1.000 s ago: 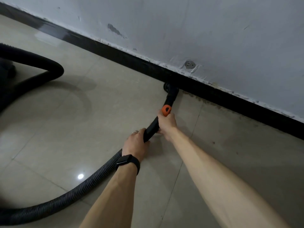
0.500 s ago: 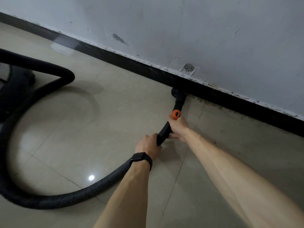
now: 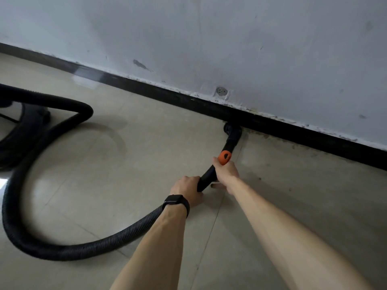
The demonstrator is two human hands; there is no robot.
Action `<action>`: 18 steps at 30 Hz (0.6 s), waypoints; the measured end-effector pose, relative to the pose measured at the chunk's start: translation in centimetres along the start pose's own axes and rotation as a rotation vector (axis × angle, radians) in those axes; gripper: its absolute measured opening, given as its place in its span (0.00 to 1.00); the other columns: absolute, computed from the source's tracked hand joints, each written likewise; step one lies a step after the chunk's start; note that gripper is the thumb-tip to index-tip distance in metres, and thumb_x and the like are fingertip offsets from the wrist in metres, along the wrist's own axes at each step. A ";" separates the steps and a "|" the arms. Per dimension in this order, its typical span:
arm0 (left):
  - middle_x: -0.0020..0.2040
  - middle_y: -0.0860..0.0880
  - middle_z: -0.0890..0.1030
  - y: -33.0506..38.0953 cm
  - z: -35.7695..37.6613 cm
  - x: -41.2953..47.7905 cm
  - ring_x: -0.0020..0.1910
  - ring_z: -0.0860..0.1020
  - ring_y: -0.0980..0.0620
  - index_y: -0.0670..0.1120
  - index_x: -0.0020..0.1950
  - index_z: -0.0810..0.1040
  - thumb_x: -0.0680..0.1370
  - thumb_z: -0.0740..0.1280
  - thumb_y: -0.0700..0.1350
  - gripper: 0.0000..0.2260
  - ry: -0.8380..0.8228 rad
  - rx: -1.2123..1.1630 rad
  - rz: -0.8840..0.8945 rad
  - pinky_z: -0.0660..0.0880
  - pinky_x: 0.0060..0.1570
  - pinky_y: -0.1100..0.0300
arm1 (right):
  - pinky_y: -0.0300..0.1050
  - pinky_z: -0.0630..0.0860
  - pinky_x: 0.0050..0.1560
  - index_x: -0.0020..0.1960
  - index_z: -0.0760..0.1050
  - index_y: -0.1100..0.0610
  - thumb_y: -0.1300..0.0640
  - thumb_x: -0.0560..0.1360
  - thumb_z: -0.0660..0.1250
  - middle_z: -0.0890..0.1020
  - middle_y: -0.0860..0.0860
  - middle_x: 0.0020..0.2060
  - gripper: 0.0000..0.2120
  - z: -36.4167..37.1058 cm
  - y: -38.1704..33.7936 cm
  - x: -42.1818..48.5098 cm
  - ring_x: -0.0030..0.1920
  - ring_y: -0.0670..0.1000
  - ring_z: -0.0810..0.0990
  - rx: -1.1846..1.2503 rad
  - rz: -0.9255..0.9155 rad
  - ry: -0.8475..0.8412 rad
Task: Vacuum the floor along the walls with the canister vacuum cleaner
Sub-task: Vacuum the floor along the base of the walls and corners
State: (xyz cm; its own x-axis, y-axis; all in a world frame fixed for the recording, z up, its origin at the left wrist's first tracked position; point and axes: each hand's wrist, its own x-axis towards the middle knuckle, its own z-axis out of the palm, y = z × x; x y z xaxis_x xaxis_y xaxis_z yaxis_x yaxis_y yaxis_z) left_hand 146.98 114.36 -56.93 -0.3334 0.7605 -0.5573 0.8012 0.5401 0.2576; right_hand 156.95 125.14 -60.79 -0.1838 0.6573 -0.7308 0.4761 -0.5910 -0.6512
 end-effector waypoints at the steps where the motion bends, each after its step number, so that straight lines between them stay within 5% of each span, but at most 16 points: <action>1: 0.51 0.46 0.82 0.0 0.0 0.1 0.49 0.80 0.43 0.50 0.59 0.77 0.75 0.67 0.47 0.13 0.003 0.004 0.000 0.79 0.47 0.52 | 0.39 0.76 0.22 0.73 0.63 0.60 0.43 0.84 0.62 0.79 0.56 0.61 0.26 0.3 -0.1 0.1 0.46 0.54 0.82 -0.003 -0.008 0.002; 5: 0.51 0.46 0.82 -0.4 0.6 0.6 0.49 0.80 0.43 0.51 0.60 0.76 0.76 0.67 0.47 0.13 0.031 0.016 0.006 0.79 0.47 0.53 | 0.40 0.76 0.24 0.73 0.63 0.61 0.43 0.85 0.60 0.77 0.57 0.63 0.26 0.8 -0.3 0.7 0.47 0.54 0.79 -0.078 -0.001 -0.011; 8: 0.50 0.45 0.82 -0.8 0.9 1.1 0.48 0.80 0.43 0.50 0.60 0.75 0.77 0.67 0.46 0.12 0.060 -0.015 0.004 0.79 0.46 0.52 | 0.57 0.84 0.52 0.70 0.66 0.60 0.40 0.83 0.61 0.79 0.58 0.63 0.27 1.3 -0.9 1.0 0.56 0.59 0.81 -0.075 -0.006 0.014; 10: 0.50 0.45 0.82 -1.1 1.1 1.4 0.48 0.80 0.42 0.50 0.60 0.75 0.77 0.66 0.46 0.12 0.073 -0.043 0.001 0.79 0.48 0.50 | 0.55 0.79 0.60 0.73 0.65 0.61 0.39 0.83 0.61 0.78 0.58 0.65 0.29 1.7 -1.2 1.1 0.61 0.61 0.80 -0.120 -0.019 0.033; 14: 0.53 0.43 0.81 -2.0 1.4 2.0 0.51 0.79 0.40 0.48 0.62 0.73 0.79 0.64 0.45 0.12 0.109 -0.081 -0.030 0.78 0.49 0.48 | 0.46 0.71 0.51 0.76 0.60 0.62 0.41 0.85 0.59 0.77 0.59 0.66 0.30 2.9 -1.6 1.2 0.62 0.60 0.79 -0.147 -0.043 0.080; 18: 0.54 0.43 0.81 -3.2 1.2 2.1 0.52 0.79 0.39 0.48 0.63 0.72 0.80 0.64 0.45 0.12 0.158 -0.120 -0.055 0.77 0.49 0.48 | 0.55 0.81 0.56 0.73 0.63 0.60 0.39 0.82 0.63 0.77 0.58 0.64 0.31 4.5 -2.7 1.4 0.58 0.59 0.81 -0.121 -0.067 0.051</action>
State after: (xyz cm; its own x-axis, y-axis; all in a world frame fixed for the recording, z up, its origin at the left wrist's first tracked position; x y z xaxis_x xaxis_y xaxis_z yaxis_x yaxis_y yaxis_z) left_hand 144.29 113.79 -59.89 -0.4563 0.7708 -0.4447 0.7179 0.6141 0.3278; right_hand 151.56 125.57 -60.95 -0.1757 0.7182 -0.6733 0.5650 -0.4865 -0.6664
